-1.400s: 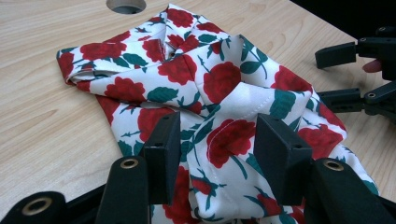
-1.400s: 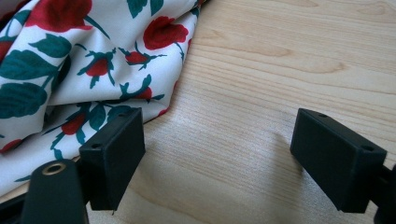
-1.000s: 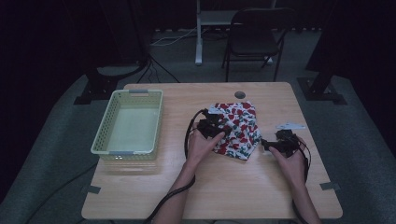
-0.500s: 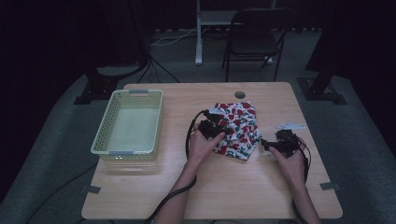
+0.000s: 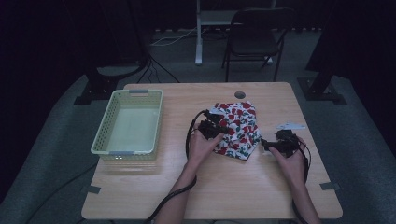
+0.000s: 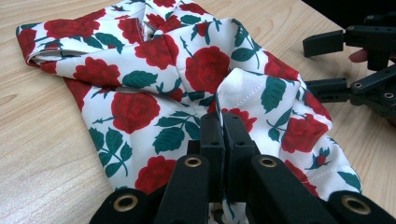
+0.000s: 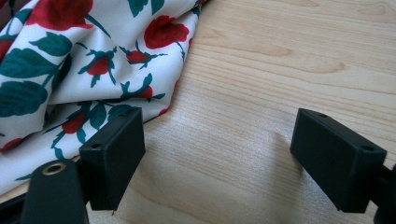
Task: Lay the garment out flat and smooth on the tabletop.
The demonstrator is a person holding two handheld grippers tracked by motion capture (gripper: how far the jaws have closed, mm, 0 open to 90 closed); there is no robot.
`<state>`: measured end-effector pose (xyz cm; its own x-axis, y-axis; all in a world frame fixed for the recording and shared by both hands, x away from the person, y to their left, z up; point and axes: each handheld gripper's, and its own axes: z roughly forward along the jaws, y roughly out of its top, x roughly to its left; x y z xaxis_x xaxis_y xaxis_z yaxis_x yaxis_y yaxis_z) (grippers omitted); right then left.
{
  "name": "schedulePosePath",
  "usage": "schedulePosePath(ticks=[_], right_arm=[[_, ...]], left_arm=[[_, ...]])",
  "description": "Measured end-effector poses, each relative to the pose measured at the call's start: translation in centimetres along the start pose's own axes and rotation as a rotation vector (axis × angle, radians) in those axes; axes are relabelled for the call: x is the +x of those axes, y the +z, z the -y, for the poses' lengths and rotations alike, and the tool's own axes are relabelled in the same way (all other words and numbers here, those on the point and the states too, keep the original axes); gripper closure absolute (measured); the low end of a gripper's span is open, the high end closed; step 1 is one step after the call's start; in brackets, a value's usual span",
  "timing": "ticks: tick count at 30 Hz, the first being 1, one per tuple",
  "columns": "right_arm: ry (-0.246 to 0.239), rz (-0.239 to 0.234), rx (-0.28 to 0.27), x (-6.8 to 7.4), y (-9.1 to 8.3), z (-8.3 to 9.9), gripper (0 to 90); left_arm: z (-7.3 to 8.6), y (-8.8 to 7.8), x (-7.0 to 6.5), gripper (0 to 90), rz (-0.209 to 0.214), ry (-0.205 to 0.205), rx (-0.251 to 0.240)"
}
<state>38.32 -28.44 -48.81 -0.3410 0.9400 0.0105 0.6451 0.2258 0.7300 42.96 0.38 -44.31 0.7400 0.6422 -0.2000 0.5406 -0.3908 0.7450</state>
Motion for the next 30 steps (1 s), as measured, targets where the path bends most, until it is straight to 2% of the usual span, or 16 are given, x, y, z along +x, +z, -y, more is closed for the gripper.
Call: schedulePosePath(ticks=[13,30], right_arm=[[0.0,0.0,0.0,0.0,0.0,0.0,17.4],[-0.001,0.0,0.0,0.0,0.0,0.0,17.4]], left_arm=[[0.0,-0.4,0.2,89.9,-0.013,-0.004,-0.006],[0.4,-1.4,0.9,89.9,-0.03,-0.03,-0.026]])
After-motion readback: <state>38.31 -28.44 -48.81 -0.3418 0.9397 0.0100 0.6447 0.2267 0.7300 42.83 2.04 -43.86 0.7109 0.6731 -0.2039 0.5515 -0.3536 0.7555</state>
